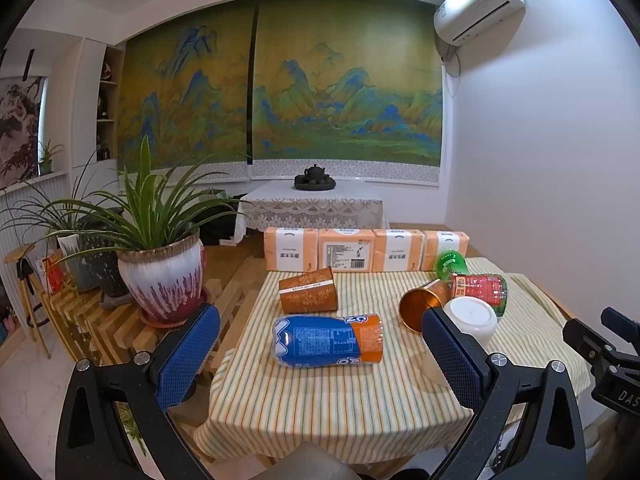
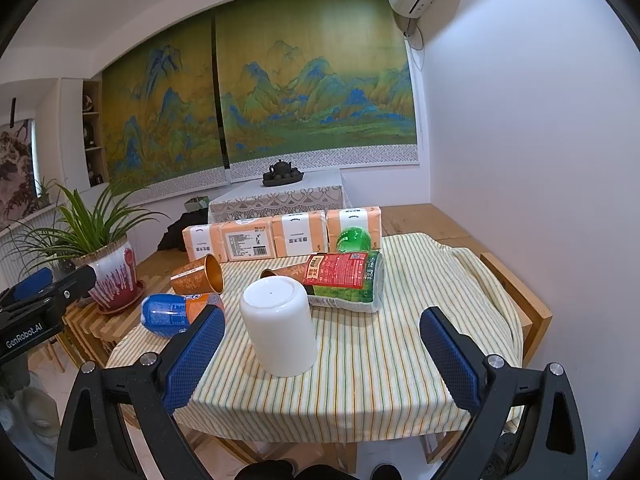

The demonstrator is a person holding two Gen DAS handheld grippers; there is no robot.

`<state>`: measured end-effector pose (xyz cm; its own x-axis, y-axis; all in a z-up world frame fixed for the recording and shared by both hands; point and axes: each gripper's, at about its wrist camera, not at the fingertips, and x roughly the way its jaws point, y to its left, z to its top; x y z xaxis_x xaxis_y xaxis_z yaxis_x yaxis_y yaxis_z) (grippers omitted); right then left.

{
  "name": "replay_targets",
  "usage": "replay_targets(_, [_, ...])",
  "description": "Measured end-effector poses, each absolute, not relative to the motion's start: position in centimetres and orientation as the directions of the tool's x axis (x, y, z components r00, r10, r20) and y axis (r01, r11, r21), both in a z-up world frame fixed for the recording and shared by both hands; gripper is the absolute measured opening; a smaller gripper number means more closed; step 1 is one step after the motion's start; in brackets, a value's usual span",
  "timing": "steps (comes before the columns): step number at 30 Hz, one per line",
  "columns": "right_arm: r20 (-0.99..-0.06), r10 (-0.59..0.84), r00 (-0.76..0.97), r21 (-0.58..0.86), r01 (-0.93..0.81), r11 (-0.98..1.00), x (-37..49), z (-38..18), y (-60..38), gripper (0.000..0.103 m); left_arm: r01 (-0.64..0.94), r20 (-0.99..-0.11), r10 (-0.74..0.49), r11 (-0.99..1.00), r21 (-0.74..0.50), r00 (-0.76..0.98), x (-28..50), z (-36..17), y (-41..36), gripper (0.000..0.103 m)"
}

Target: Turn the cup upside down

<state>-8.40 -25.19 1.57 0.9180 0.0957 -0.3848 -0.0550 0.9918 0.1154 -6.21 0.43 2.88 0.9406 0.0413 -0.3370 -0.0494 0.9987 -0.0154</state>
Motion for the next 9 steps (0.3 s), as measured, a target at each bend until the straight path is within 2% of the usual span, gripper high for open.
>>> replay_targets(9, [-0.397,0.098,0.913,0.112,-0.058,0.992,-8.08,1.23,-25.10,0.097,-0.053,-0.337,0.049,0.999,-0.002,0.940,-6.06,2.56,0.34,0.102])
